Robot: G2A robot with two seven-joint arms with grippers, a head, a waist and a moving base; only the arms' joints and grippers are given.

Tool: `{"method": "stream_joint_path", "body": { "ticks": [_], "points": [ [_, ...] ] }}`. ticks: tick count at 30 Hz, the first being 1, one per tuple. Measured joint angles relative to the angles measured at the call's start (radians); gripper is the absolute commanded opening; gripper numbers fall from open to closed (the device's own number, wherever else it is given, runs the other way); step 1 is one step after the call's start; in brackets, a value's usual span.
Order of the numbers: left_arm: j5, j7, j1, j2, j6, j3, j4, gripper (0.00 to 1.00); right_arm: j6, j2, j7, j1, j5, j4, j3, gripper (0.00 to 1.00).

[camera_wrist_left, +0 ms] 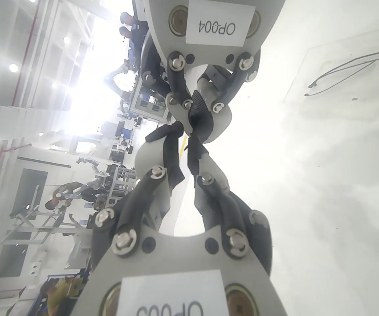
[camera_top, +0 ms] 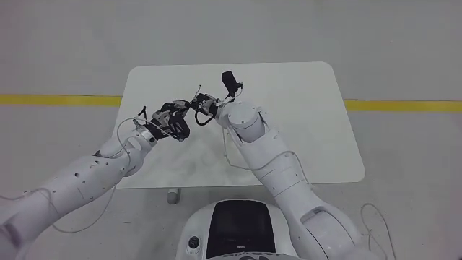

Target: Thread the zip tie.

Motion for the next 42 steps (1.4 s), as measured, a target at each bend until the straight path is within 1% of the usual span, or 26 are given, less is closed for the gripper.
{"method": "stream_joint_path", "body": {
  "ticks": [7, 9, 10, 18, 24, 27, 30, 32, 34, 39, 42],
  "points": [
    [0.0, -0.003, -0.002, -0.003, -0.005, 0.002, 0.007, 0.0, 0.0, 0.003, -0.008, 0.007, 0.017, 0.009, -0.002, 0.0],
    [0.0, -0.003, -0.002, -0.004, -0.005, 0.001, 0.008, 0.0, 0.0, 0.004, -0.009, 0.008, 0.021, 0.009, -0.002, 0.49],
    [0.0, -0.002, -0.001, -0.004, -0.004, 0.0, 0.008, 0.0, 0.0, 0.005, -0.009, 0.009, 0.023, 0.01, -0.003, 1.0],
    [0.0, 0.005, 0.008, 0.0, 0.003, -0.016, 0.005, 0.0, 0.0, 0.012, -0.016, 0.01, 0.028, 0.004, -0.002, 1.0],
    [0.0, 0.01, 0.025, 0.008, 0.001, -0.042, -0.007, 0.0, 0.0, 0.021, -0.031, -0.002, 0.03, -0.018, 0.013, 1.0],
    [-0.012, 0.019, 0.038, 0.015, -0.012, -0.065, -0.016, 0.0, 0.0, 0.028, -0.04, -0.011, 0.026, -0.036, 0.026, 1.0],
    [-0.042, 0.045, 0.053, 0.026, -0.03, -0.095, -0.024, 0.0, 0.0, 0.036, -0.045, -0.023, 0.023, -0.056, 0.045, 1.0],
    [-0.057, 0.07, 0.061, 0.033, -0.051, -0.114, -0.028, 0.0, 0.0, 0.039, -0.055, -0.027, 0.023, -0.064, 0.054, 1.0],
    [-0.059, 0.076, 0.062, 0.035, -0.057, -0.118, -0.028, 0.0, 0.0, 0.039, -0.056, -0.027, 0.023, -0.064, 0.054, 1.0],
    [-0.058, 0.074, 0.062, 0.034, -0.056, -0.117, -0.028, 0.0, 0.0, 0.038, -0.055, -0.026, 0.023, -0.064, 0.053, 1.0],
    [-0.087, 0.071, 0.061, 0.031, -0.085, -0.134, -0.021, 0.0, -0.013, 0.043, -0.054, -0.037, 0.038, -0.077, 0.069, 1.0]
  ]
}}
